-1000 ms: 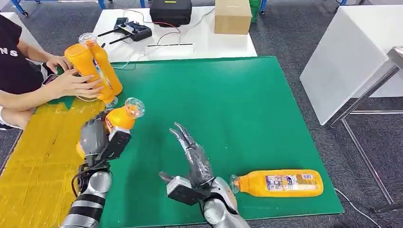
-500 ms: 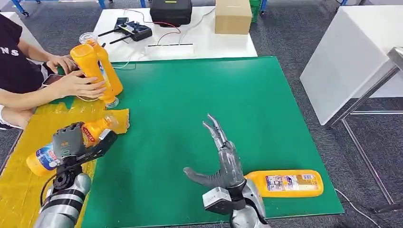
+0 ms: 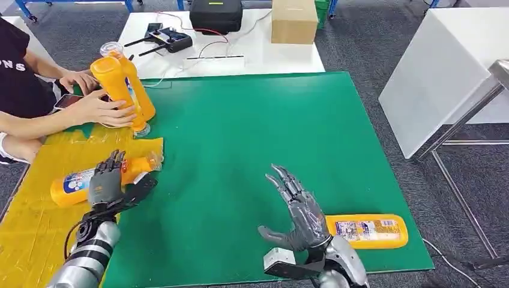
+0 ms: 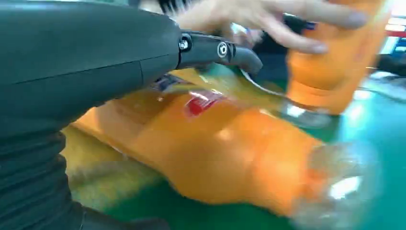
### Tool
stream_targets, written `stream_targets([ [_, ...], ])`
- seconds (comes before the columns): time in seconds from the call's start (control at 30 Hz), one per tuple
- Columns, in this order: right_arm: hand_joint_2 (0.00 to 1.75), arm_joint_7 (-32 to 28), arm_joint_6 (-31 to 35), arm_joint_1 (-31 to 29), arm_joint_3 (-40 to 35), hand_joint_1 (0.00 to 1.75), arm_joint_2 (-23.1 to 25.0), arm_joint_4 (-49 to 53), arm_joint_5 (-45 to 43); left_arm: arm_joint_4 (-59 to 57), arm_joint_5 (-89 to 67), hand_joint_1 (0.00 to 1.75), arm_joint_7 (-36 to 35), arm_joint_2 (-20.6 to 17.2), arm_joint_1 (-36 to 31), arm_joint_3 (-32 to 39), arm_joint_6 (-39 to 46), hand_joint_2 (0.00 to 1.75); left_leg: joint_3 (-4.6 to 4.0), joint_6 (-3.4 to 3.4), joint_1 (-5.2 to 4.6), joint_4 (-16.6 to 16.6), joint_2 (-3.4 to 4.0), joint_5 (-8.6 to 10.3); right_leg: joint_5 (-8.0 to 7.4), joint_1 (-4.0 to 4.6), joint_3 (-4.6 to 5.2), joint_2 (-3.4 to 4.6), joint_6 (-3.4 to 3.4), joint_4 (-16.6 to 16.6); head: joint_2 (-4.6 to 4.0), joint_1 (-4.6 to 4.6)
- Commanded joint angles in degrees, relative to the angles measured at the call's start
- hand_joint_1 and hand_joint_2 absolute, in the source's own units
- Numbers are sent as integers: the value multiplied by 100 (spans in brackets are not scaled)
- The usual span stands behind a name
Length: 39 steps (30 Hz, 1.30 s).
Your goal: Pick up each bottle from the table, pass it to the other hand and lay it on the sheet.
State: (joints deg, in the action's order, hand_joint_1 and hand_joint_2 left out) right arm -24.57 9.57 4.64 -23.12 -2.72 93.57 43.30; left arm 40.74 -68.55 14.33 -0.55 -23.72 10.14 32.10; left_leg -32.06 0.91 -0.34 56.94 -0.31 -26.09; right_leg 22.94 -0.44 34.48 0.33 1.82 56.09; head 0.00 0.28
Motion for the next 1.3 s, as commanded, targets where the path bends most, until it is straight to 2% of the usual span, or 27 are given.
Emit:
stream_targets([
  [0.03, 175, 145, -266, 367, -48, 0, -1162, 452, 149, 314, 1323, 0, 765, 356, 41, 324, -558, 175, 14, -3, 5, 2, -22, -8, 10, 5, -25, -24, 1, -5, 2, 4],
  [0.1, 175, 181, -340, 648, 6, 0, -1549, 747, 29, 449, 1732, 0, 900, 317, 87, 360, -667, 175, 14, -5, 5, 3, -9, -13, 10, 5, -21, -11, 0, -2, 0, 0],
  [0.2, 175, 159, -302, 825, 105, 0, -1687, 890, -44, 483, 1814, 0, 896, 279, 93, 332, -705, 175, 9, -2, 0, 2, -15, -7, 10, 0, -13, -22, 1, -1, 0, 0],
  [0.27, 175, 291, -306, 1021, 101, 0, -2031, 1136, 49, 540, 2228, 0, 1128, 323, 67, 426, -901, 175, 10, -3, 2, 3, -19, -10, 11, 2, -16, -20, 2, -2, 0, 2],
  [0.3, 175, 315, -314, 1128, 129, 0, -2197, 1288, -9, 551, 2293, 0, 1169, 325, 55, 406, -967, 175, 34, -8, 12, 9, -21, -26, 25, 13, -46, -27, 0, -5, 0, 0],
  [0.33, 175, 326, -338, 1222, 174, 0, -2340, 1396, -48, 564, 2333, 0, 1185, 339, 42, 395, -991, 175, 5, -3, 1, 9, -14, -13, 12, 1, -12, -18, 3, 3, 2, 2],
  [0.43, 175, 463, -372, 1498, 311, 0, -2690, 1699, -108, 672, 2468, 0, 1279, 365, 49, 317, -1114, 175, 0, -1, -3, 6, -19, -8, 10, -4, -5, -23, 4, 3, 0, 0],
  [0.67, 175, 467, -373, 1482, 295, 0, -2668, 1703, -112, 682, 2475, 0, 1277, 365, 62, 315, -1116, 175, 7, -3, -3, 2, -4, -11, 6, -3, -9, -10, 0, -2, 0, 0],
  [0.73, 175, 885, -347, 1621, 313, 0, -2824, 1732, 117, 1031, 2804, 0, 1578, 391, 235, 185, -1435, 175, 10, -3, -2, 1, -1, -11, 6, -2, -11, -10, 0, -4, 0, 0],
  [0.77, 175, 1101, -259, 1932, 356, 0, -3080, 1954, 137, 1434, 2922, 0, 1688, 429, 427, 45, -1562, 175, 15, -5, 1, 3, -3, -16, 10, 2, -18, -12, -1, -4, 0, 0],
  [0.9, 175, 1691, 176, 2618, 263, 0, -3680, 2501, 177, 2538, 3251, 0, 1527, 429, 852, -409, -1891, 175, 16, -2, -2, 15, -21, -29, 30, 0, -21, -30, 3, 8, 0, -2],
  [1.0, 175, 2309, 344, 2929, 422, 0, -4167, 2685, 107, 2584, 3357, 0, 1415, 377, 852, -550, -1952, 175, -7, 3, -5, 9, -6, -18, 12, -3, 3, -8, 4, 4, 0, 2],
  [1.17, 175, 2768, 378, 3629, 1085, 0, -4696, 2787, -364, 2378, 3555, 0, 1510, 345, 797, -586, -1976, 175, 8, 17, -13, 8, -7, -32, 16, -12, -12, -15, 5, 1, 0, 0],
  [1.27, 175, 2892, 374, 3661, 1239, 0, -4512, 2551, -314, 2472, 3595, 0, 1519, 322, 831, -615, -2013, 175, 2, 18, -18, 5, -6, -27, 11, -18, -2, -14, 4, -2, 0, -2],
  [1.3, 175, 2901, 366, 3602, 1237, 0, -4449, 2464, -288, 2497, 3596, 0, 1518, 320, 845, -615, -2019, 175, 21, 11, -8, 13, -9, -41, 23, -7, -26, -21, 0, -1, 0, 2],
])
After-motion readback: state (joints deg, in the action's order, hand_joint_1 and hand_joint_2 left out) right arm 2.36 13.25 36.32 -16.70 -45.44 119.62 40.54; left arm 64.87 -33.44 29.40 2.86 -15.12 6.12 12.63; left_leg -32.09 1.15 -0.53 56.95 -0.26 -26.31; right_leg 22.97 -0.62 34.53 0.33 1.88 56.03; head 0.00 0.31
